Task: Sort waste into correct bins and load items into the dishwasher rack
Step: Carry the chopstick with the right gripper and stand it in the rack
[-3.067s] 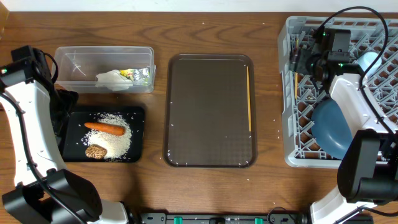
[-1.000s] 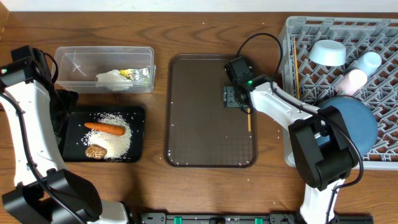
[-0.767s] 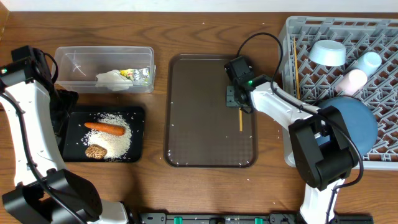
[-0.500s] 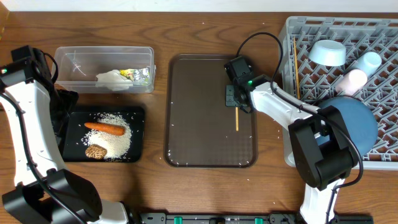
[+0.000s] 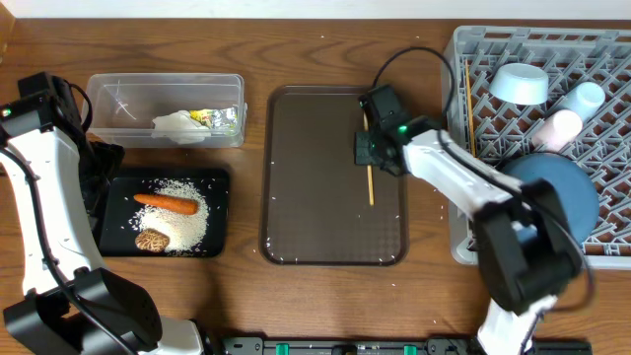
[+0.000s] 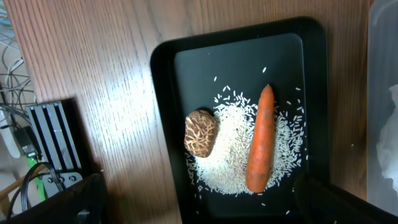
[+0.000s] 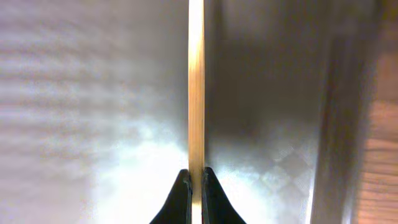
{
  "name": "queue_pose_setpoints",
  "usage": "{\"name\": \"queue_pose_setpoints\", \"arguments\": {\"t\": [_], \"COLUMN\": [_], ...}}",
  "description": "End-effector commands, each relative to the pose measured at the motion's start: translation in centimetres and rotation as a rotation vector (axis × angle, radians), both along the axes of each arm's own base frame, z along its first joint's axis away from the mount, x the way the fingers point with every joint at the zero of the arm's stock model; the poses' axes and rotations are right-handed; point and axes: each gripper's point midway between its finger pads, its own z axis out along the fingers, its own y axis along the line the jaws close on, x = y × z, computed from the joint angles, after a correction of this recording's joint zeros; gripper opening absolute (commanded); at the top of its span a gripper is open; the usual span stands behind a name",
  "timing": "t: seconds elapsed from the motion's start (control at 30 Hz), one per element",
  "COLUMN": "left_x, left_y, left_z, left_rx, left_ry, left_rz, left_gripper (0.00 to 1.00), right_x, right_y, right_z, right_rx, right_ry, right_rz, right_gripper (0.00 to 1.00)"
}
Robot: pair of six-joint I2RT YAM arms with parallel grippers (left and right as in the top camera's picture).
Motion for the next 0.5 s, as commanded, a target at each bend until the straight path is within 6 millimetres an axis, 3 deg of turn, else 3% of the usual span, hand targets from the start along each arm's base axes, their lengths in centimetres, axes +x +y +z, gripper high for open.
{"name": "queue_pose_setpoints", "arguments": {"t": [0.0, 0.2, 0.27, 0.33, 0.47], "left_x": [-0.2, -0.2, -0.2, -0.2, -0.2], "left_y": [0.1, 0.1, 0.1, 0.1, 0.1], "left_z": [0.2, 0.2, 0.2, 0.2, 0.2], "left_rx": [0.005, 0.005, 0.005, 0.005, 0.005], "left_ry": [0.000, 0.000, 0.000, 0.000, 0.000], "left_rz": [0.016, 0.016, 0.016, 0.016, 0.016], "left_gripper": [0.98, 0.98, 0.98, 0.98, 0.98], "right_x": [1.2, 2.4, 2.6, 3.0, 3.7], "right_y": [-1.1, -7.0, -9.4, -12.2, -16.0], "right_z": [7.0, 15.4, 17.1, 18.1, 17.8], "right_rx": [0.072, 0.075, 0.059, 0.038, -0.006], "right_ry": [-0.148, -0.352, -0.399, -0.428, -0.433], "right_rz": [0.024, -0.041, -0.069, -0.114, -0.164], "right_gripper": [0.01, 0.01, 0.01, 0.01, 0.01]}}
